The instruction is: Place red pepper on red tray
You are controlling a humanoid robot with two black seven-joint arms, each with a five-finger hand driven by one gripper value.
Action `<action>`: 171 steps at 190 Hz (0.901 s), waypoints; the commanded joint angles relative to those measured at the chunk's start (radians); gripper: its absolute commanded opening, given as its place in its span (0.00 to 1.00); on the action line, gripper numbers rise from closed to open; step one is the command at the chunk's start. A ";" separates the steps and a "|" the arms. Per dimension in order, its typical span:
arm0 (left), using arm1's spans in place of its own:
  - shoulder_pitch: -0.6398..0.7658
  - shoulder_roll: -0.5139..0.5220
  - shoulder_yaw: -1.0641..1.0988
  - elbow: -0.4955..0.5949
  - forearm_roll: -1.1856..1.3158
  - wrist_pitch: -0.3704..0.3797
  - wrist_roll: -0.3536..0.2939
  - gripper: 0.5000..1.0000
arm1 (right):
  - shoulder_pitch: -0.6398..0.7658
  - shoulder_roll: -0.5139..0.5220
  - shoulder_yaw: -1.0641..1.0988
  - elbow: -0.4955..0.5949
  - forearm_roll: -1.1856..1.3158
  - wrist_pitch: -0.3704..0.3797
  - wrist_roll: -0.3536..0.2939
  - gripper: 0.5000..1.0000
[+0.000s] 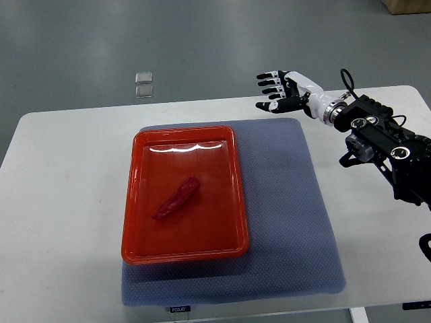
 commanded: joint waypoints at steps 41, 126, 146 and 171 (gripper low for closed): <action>0.000 0.000 -0.002 0.001 0.000 0.000 0.000 1.00 | -0.002 0.000 0.014 -0.126 0.333 -0.046 0.004 0.77; 0.000 0.000 0.000 0.001 0.000 0.000 0.000 1.00 | -0.048 0.007 0.042 -0.124 0.395 -0.064 0.012 0.83; 0.000 0.000 0.000 0.001 0.000 0.001 0.000 1.00 | -0.048 0.009 0.042 -0.124 0.395 -0.063 0.013 0.83; 0.000 0.000 0.000 -0.001 0.000 0.000 0.000 1.00 | -0.048 0.009 0.042 -0.121 0.395 -0.061 0.013 0.83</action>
